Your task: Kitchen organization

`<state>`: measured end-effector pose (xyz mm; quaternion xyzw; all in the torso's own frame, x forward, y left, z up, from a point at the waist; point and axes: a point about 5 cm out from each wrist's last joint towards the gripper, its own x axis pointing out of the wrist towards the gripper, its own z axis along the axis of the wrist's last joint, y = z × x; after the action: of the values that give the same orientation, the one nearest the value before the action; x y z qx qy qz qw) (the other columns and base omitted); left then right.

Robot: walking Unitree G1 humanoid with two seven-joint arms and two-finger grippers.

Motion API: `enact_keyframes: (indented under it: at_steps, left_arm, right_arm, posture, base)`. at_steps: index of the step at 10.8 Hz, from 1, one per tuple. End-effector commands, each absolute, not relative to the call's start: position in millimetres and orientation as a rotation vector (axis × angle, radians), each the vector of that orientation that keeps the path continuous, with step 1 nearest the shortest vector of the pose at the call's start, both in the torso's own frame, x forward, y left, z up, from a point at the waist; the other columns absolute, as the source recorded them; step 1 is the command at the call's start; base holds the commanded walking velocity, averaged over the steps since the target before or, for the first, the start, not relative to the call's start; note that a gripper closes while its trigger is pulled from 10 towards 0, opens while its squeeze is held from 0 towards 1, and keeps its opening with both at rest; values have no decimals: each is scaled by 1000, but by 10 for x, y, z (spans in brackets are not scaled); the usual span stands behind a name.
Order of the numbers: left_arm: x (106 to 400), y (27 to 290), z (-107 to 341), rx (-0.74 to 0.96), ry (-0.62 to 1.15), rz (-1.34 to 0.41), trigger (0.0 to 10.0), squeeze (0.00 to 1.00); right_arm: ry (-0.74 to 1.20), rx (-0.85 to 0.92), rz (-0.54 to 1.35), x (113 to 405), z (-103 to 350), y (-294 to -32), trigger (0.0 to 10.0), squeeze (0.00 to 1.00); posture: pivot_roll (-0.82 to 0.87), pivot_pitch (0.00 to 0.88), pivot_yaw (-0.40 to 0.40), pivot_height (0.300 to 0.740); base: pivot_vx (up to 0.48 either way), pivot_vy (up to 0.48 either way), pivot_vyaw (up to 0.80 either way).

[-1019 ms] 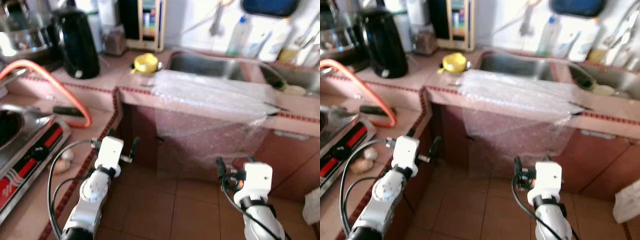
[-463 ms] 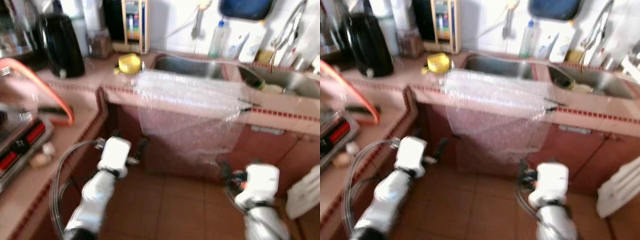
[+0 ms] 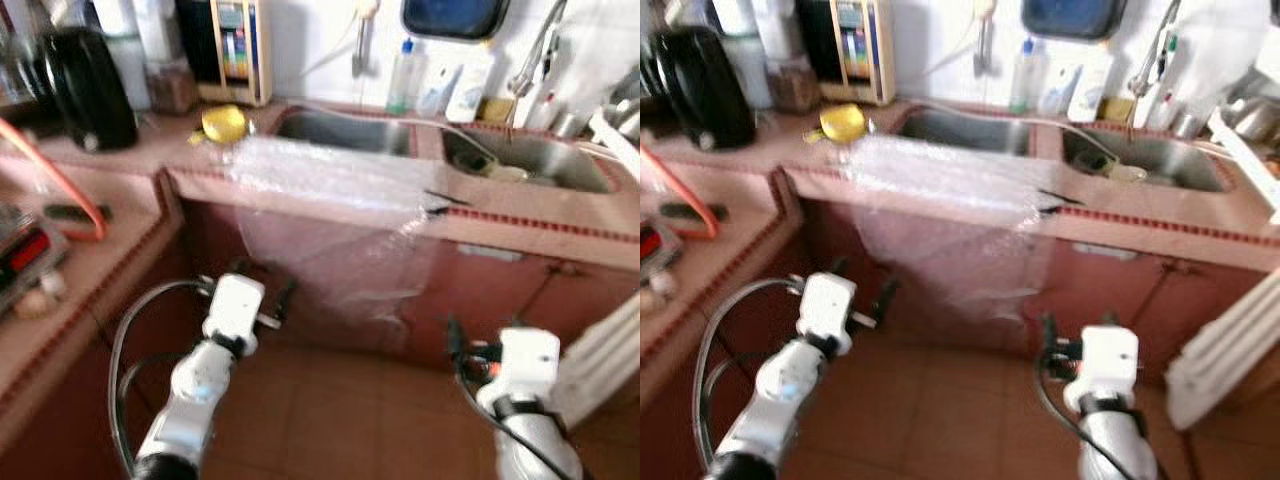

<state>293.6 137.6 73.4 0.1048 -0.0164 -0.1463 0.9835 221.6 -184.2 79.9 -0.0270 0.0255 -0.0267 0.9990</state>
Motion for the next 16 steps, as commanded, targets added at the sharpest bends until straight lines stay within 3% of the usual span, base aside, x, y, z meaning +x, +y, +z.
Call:
enact_keyframes:
  at_steps: [1,4,6,16]
  left_arm:
    - [2968,1389,783,216,-51,-282,10000,0]
    - [2978,1397,815,216,-65,-270,10000,0]
    - [2988,1409,836,230,-80,-255,10000,0]
    - [2970,1432,880,162,-81,-294,10000,0]
  right_arm:
    - [37,-60,-54,2232,832,-1843,10000,0]
    - [22,-83,-39,2225,853,-1824,10000,0]
    - [20,-83,-38,2235,855,-1812,10000,0]
    - [17,-87,-33,2208,852,-1788,10000,0]
  posture:
    - [53,0,-14,740]
    - [60,0,-10,740]
    - [62,0,-10,740]
    - [64,0,-3,740]
  base:
    - [0,0,0]
    - [0,0,0]
    - [0,0,788]
    - [0,0,0]
